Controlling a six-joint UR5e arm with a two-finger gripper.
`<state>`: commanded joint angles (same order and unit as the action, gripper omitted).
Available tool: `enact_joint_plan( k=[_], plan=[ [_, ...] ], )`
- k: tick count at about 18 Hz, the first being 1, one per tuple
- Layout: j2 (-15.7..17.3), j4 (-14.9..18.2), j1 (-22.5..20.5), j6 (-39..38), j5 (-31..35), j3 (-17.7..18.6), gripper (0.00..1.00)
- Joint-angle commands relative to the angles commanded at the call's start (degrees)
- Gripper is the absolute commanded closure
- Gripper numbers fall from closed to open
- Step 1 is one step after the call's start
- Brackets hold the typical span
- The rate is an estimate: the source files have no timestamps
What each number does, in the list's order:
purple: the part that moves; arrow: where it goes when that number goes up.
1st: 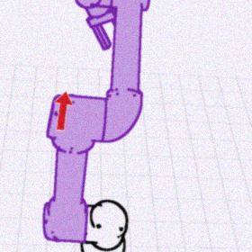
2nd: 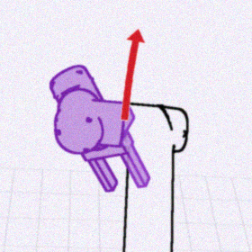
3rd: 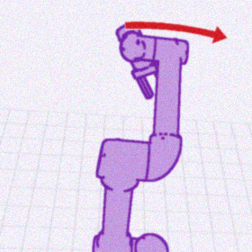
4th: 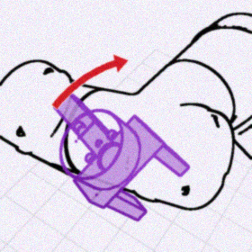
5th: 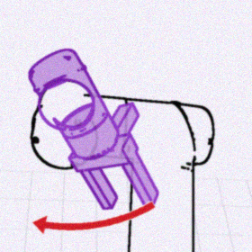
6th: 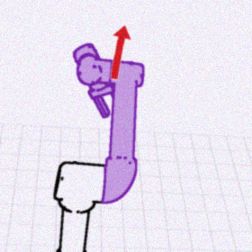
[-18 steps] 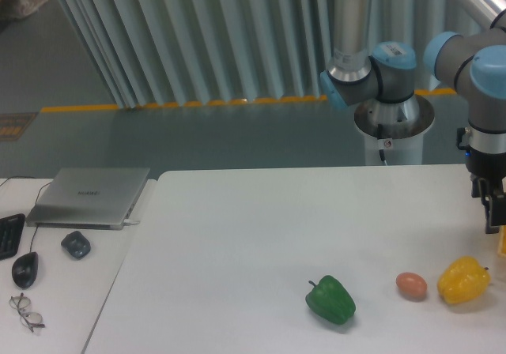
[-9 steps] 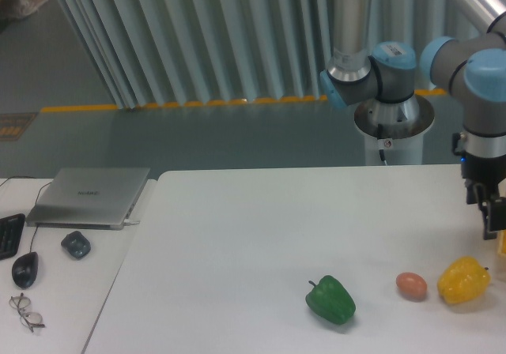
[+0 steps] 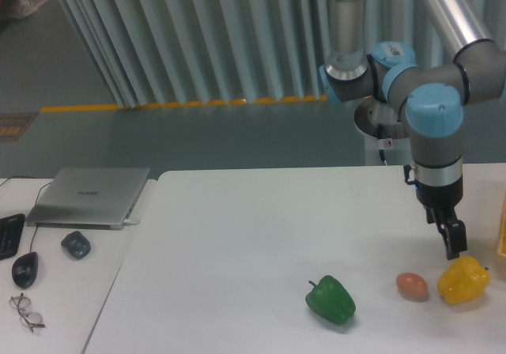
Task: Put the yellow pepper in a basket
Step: 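Lower the open gripper down onto the yellow bell pepper, then close the gripper around the yellow bell pepper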
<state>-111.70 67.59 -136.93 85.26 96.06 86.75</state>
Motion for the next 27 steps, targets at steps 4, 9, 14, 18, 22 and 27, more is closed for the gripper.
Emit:
enact_joint_plan(
  k=[4, 9, 14, 18, 22, 27],
  plan=[
    [-2.3, -0.1, -0.6, -1.0, 2.3, -1.9, 0.00],
    [-3.7, -2.6, -1.0, -2.7, 5.1, -1.2, 0.00],
    [-5.7, -4.4, -0.9, -4.0, 6.2, -1.5, 0.00],
    [-6.6, -4.8, -0.9, -4.0, 7.0, -1.5, 0.00],
    [-6.8, -4.8, -0.8, -4.1, 7.6, -1.5, 0.00],
    [-6.9, -4.8, -0.8, -3.9, 7.7, -1.3, 0.00]
  ],
)
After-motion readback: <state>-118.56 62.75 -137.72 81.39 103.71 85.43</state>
